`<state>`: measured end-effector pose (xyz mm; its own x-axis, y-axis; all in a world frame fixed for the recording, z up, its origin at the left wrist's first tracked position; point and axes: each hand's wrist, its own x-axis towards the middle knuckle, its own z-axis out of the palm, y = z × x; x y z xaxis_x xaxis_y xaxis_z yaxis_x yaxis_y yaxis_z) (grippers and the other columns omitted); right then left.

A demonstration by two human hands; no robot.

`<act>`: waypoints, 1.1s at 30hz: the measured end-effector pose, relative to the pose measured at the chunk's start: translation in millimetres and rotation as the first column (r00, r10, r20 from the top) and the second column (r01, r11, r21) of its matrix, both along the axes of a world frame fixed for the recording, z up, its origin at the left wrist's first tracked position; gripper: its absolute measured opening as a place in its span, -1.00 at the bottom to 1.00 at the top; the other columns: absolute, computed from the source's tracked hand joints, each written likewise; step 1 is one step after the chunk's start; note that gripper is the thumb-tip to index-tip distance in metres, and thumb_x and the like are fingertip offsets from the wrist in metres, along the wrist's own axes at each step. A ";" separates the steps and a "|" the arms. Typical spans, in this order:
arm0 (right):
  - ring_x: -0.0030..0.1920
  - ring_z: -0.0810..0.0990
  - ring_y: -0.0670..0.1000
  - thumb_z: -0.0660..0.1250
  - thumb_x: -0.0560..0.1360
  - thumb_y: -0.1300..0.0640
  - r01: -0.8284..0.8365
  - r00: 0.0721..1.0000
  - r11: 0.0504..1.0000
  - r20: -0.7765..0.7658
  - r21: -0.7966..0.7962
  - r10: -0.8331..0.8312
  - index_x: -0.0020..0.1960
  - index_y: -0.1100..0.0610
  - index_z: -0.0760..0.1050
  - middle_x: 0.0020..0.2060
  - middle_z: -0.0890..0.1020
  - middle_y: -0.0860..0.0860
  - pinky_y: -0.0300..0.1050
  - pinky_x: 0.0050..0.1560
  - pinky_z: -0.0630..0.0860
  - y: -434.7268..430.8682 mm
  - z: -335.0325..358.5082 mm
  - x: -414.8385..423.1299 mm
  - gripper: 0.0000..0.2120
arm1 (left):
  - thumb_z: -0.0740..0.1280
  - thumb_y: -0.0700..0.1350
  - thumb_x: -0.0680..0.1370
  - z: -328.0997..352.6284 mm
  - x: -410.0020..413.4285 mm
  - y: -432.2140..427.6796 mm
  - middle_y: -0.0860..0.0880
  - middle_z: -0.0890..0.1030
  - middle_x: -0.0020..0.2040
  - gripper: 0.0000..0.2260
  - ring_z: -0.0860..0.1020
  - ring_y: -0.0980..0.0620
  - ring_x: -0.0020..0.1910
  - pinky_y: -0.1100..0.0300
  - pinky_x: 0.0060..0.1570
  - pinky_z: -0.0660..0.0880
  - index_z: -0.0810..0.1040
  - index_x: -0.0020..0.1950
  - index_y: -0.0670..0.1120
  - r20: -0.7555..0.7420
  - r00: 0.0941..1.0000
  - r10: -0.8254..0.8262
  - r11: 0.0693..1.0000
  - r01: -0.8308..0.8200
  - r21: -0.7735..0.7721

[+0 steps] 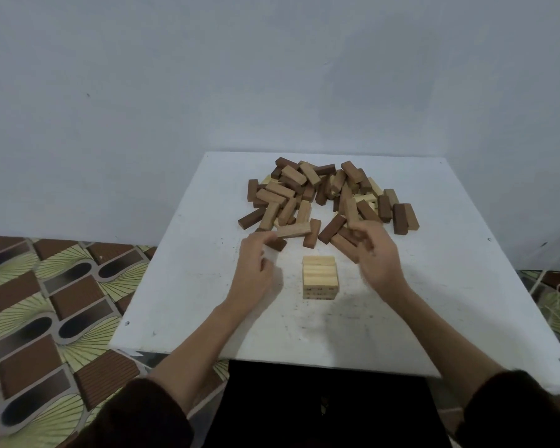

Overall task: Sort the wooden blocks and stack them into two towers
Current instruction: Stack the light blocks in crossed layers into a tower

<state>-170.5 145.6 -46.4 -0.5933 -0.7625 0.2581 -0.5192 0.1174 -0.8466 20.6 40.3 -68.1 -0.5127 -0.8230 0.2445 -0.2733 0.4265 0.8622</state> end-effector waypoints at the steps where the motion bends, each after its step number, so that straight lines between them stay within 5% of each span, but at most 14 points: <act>1: 0.12 0.49 0.07 0.16 0.49 0.41 -0.023 0.999 0.997 -0.039 0.068 0.025 0.15 0.24 0.51 0.06 0.53 0.06 -0.12 0.15 0.43 -11.0 6.5 -6.4 -0.70 | 0.12 -0.40 0.44 5.1 -5.7 -9.5 -0.05 0.50 0.16 -0.61 0.38 0.19 0.12 0.49 0.09 0.26 0.51 0.18 -0.14 0.051 0.999 0.010 0.998 -0.007 -0.055; 6: 0.20 0.39 0.13 0.12 0.48 0.38 -0.065 0.893 0.902 -0.377 0.428 0.244 0.25 0.20 0.49 0.18 0.55 0.12 -0.08 0.11 0.34 -59.3 10.4 -41.1 -0.61 | 0.16 -0.37 0.51 15.3 -32.0 -56.3 -0.14 0.53 0.10 -0.73 0.38 -0.10 0.16 0.19 0.09 0.32 0.60 0.09 -0.24 0.349 0.936 0.041 0.970 0.047 -0.240; 11: 0.20 0.36 0.12 0.16 0.51 0.29 0.110 0.740 0.826 -0.601 0.553 0.303 0.14 0.08 0.55 0.14 0.52 0.04 0.01 0.12 0.31 -67.0 19.3 -66.6 -0.70 | 0.17 -0.36 0.52 15.6 -37.6 -75.9 -0.11 0.57 0.08 -0.75 0.40 -0.14 0.08 0.08 -0.02 0.34 0.63 0.02 -0.24 0.480 0.877 -0.029 0.918 0.214 -0.335; 19: 0.22 0.33 0.08 0.23 0.53 0.10 0.075 0.662 0.713 -0.570 0.697 0.488 0.20 0.06 0.53 0.13 0.45 0.04 0.06 0.22 0.29 -70.7 26.3 -78.3 -0.73 | 0.19 -0.34 0.54 19.6 -43.1 -95.8 -0.08 0.57 0.05 -0.76 0.40 -0.09 0.09 0.19 -0.14 0.16 0.62 0.07 -0.18 0.632 0.771 -0.083 0.813 0.419 -0.405; 25: 0.22 0.33 0.08 0.26 0.51 0.13 0.132 0.624 0.677 -0.592 0.724 0.511 0.22 0.10 0.50 0.17 0.41 0.06 0.03 0.18 0.30 -77.0 27.7 -72.2 -0.72 | 0.34 -0.43 0.38 24.5 -46.6 -106.7 -0.15 0.60 -0.15 -0.83 0.49 -0.18 -0.04 0.10 -0.19 0.31 0.64 -0.15 -0.23 0.651 0.747 -0.135 0.764 0.497 -0.411; 33: 0.25 0.34 0.06 0.36 0.48 0.04 0.108 0.622 0.676 -0.580 0.729 0.526 0.26 0.08 0.46 0.18 0.42 0.03 0.04 0.18 0.31 -80.6 23.2 -71.5 -0.63 | 0.29 -0.23 0.54 31.2 -52.7 -109.2 -0.10 0.57 -0.01 -0.91 0.41 -0.08 0.11 0.16 -0.11 0.18 0.59 -0.05 -0.17 0.736 0.672 -0.086 0.725 0.548 -0.416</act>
<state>-242.0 65.0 -23.2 -0.2511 -0.9607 -0.1182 -0.9669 0.2430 0.0783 -32.1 -69.0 -36.9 -0.9175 -0.3861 0.0960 -0.3792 0.9217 0.0821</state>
